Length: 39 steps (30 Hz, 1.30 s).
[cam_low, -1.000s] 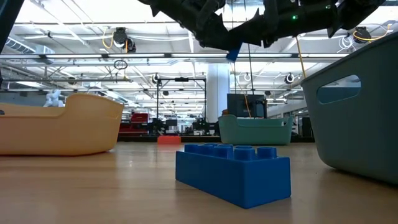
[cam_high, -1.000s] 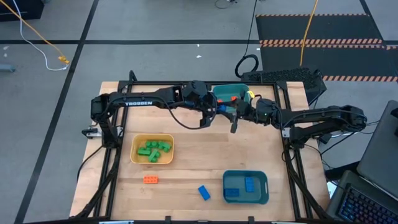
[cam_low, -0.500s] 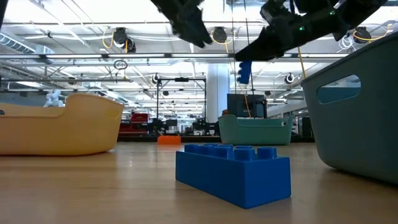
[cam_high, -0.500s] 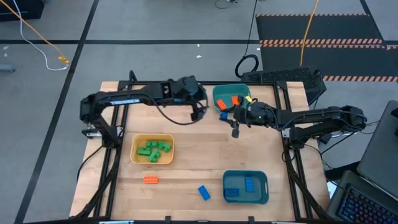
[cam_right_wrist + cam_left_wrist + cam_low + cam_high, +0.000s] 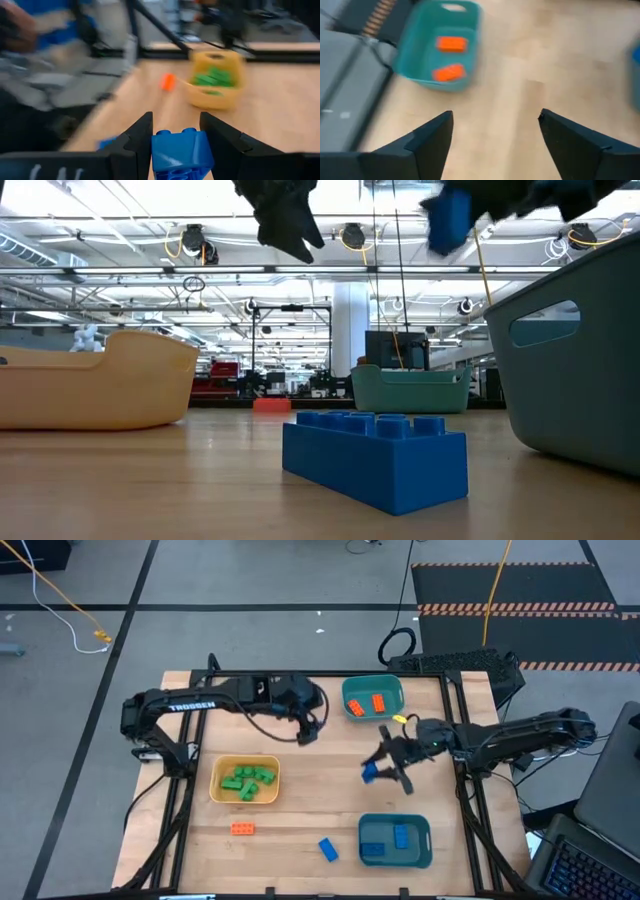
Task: Sort & place blocks by color
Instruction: Put the blue game piece into the blue bin
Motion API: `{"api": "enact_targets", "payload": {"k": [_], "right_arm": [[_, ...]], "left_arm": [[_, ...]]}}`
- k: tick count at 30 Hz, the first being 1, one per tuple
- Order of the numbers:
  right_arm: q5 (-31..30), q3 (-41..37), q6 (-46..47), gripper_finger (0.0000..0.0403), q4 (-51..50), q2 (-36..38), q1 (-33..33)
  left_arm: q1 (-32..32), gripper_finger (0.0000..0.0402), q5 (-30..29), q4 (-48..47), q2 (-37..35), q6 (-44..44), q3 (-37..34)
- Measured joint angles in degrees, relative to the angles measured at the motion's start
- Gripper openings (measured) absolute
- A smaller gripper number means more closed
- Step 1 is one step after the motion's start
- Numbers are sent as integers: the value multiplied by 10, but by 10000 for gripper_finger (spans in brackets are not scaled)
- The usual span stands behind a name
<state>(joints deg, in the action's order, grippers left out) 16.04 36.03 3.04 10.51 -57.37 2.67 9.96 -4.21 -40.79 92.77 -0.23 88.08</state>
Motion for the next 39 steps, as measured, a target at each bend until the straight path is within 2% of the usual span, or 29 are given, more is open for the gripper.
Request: {"api": "enact_targets", "payload": {"k": [4, 7, 14, 19, 27, 33, 39], "right_arm": [[8, 0, 60, 134, -8, 16, 55], [0, 0, 107, 134, -23, 15, 105], [-99, 0, 167, 134, -35, -29, 224], [-177, 1, 189, 134, -32, -70, 282], [-193, 1, 254, 135, -35, -107, 316], [-193, 1, 280, 189, -54, -110, 320], [-192, 1, 288, 202, -58, -110, 320]], "left_arm": [[-45, 270, 44, -18, 0, -40, -3], [-90, 256, 52, -18, 1, -49, -3], [-191, 244, 52, -9, 3, -56, -3], [-249, 244, 5, -7, 3, -82, -3], [-300, 244, -9, 9, 3, -115, -3], [-315, 245, -51, 10, 3, -136, -3], [-315, 245, -54, 14, 6, -133, -4]]}}
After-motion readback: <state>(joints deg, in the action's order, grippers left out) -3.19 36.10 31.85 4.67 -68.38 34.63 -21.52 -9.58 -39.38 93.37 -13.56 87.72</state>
